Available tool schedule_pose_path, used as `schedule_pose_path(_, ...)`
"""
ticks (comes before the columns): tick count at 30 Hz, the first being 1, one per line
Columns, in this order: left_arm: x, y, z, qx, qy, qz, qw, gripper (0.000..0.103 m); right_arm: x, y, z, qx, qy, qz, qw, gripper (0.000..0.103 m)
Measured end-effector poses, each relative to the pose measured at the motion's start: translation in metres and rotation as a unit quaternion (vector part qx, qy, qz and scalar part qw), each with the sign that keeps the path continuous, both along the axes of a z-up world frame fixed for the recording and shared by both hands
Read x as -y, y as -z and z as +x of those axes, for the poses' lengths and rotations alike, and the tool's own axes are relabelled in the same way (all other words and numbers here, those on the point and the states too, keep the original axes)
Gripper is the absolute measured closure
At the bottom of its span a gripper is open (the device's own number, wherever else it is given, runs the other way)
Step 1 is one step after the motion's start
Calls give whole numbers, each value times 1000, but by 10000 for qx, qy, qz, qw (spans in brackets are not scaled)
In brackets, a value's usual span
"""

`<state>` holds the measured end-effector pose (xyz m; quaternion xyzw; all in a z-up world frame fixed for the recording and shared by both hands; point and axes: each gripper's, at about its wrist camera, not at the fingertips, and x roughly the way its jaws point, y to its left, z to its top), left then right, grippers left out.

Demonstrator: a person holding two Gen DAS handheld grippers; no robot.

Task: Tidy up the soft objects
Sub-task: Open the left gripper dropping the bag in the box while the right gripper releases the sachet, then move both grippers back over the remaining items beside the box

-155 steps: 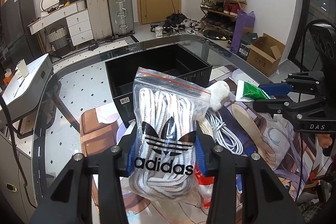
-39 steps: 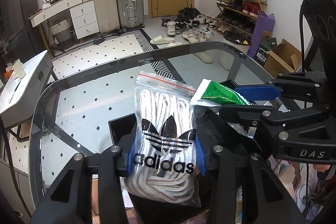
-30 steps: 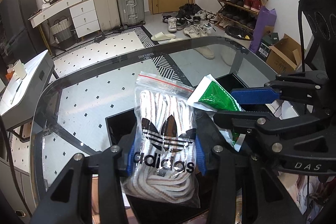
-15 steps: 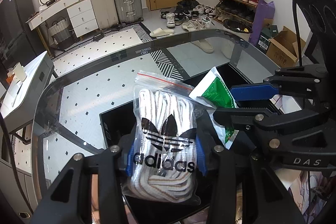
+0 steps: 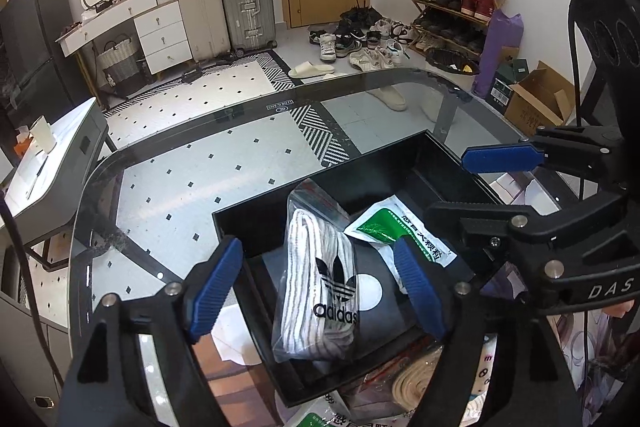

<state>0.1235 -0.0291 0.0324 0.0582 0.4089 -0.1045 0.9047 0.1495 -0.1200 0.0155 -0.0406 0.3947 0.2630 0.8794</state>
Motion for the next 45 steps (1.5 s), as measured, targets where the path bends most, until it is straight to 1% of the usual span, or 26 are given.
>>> schedule_pose_path(1, 0, -1, -2, 5, -3, -1, 10000, 18, 1, -1, -2, 53, 3, -8, 10000, 22)
schedule_pose_path(2, -1, -1, -4, 22, -2, -9, 10000, 16, 2, -3, -5, 115, 13, -34, 9999, 18)
schedule_pose_path(3, -2, -2, -6, 23, 1, -28, 10000, 16, 3, -4, -9, 173, 25, -58, 9998, 16)
schedule_pose_path(7, -7, -5, -12, 37, -70, -119, 9999, 10, 5, -7, -15, 215, 23, -68, 9997, 15)
schedule_pose_path(9, -7, -6, -15, 25, -127, -104, 9999, 4, 8, -10, -18, 246, 2, -73, 9997, 13)
schedule_pose_path(12, -6, -8, -21, 47, -174, -98, 9998, 0, 12, -11, -29, 356, -25, -85, 9993, 13)
schedule_pose_path(18, -9, -7, -34, 33, -254, -67, 9996, 0, 21, -13, -47, 613, -44, -176, 9980, 13)
schedule_pose_path(23, -13, -7, -46, 24, -358, -134, 9993, 0, 28, -13, -60, 857, -27, -350, 9957, 13)
schedule_pose_path(27, -13, -6, -58, 37, -404, -97, 9991, 0, 38, -9, -66, 778, 7, -286, 9966, 13)
schedule_pose_path(31, -12, -4, -65, 26, -397, 42, 9992, 0, 46, -4, -73, 792, 15, -355, 9962, 13)
schedule_pose_path(36, -14, 0, -74, -6, -447, 12, 9990, 0, 56, 0, -82, 729, -29, -281, 9969, 13)
schedule_pose_path(45, -11, 7, -87, -83, -328, 89, 9994, 0, 60, 11, -101, 830, -366, -597, 9941, 13)
